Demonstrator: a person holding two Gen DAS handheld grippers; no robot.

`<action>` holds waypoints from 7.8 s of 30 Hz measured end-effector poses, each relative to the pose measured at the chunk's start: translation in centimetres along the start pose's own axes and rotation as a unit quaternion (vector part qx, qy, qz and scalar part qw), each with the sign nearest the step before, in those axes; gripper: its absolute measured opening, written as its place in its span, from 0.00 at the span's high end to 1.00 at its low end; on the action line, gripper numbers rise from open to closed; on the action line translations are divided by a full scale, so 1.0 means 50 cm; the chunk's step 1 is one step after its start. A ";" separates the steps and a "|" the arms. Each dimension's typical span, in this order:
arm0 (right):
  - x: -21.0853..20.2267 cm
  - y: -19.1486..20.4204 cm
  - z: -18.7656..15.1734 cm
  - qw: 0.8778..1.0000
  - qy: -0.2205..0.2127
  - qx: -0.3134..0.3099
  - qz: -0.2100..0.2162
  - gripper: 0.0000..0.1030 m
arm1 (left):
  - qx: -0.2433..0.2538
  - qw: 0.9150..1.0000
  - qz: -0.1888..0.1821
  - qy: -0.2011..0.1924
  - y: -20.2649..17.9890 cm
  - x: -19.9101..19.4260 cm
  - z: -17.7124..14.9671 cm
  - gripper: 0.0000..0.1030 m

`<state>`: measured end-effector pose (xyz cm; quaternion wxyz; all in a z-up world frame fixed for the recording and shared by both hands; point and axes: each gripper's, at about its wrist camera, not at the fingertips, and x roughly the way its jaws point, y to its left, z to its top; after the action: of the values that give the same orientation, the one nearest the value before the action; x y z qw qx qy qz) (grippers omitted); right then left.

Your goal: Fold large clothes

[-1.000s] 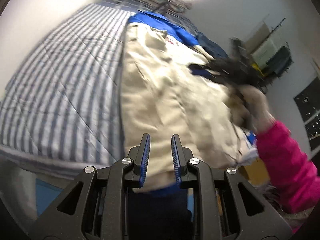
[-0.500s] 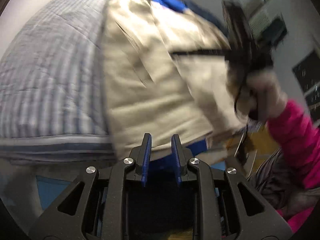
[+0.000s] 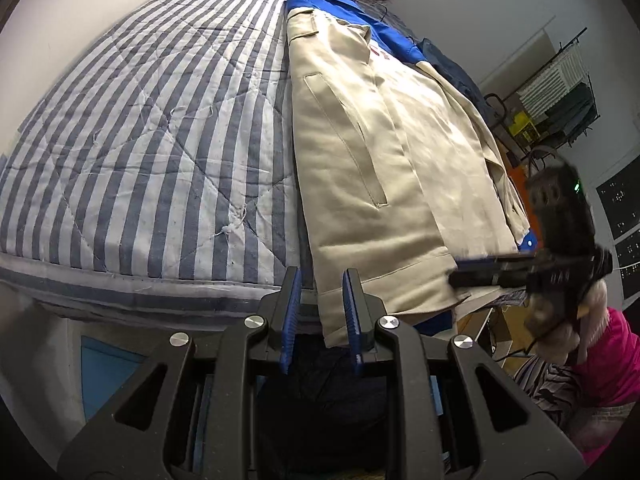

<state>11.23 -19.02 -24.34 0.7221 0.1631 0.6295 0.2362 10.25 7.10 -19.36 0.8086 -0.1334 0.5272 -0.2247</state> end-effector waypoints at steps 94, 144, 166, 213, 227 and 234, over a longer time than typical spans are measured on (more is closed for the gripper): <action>-0.177 0.104 0.121 0.966 -0.214 -0.123 -0.072 0.70 | 0.124 0.992 0.019 0.000 -0.156 0.090 0.067 0.88; -0.489 -0.217 0.055 0.922 -0.342 0.025 -0.182 0.58 | 0.199 0.977 -0.062 -0.051 -0.351 0.053 0.124 0.66; -0.546 -0.686 -0.207 0.877 -0.315 0.291 -0.217 0.53 | 0.158 0.985 -0.064 0.008 -0.358 0.150 0.159 0.66; -0.138 -0.081 -0.138 0.961 -0.092 -0.210 -0.153 0.84 | 0.070 0.995 -0.058 0.029 -0.282 0.181 0.153 0.66; -0.368 -0.288 -0.046 0.963 -0.264 0.024 -0.046 0.57 | -0.012 0.987 -0.116 0.107 -0.345 0.330 0.131 0.57; -0.377 -0.441 0.069 0.952 -0.274 0.135 -0.005 0.57 | -0.086 0.982 -0.132 0.108 -0.347 0.405 0.147 0.76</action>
<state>15.83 -47.50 -19.88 0.8393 0.3141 0.4341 0.0919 20.05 -18.23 -24.57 0.6956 -0.2454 0.6067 -0.2964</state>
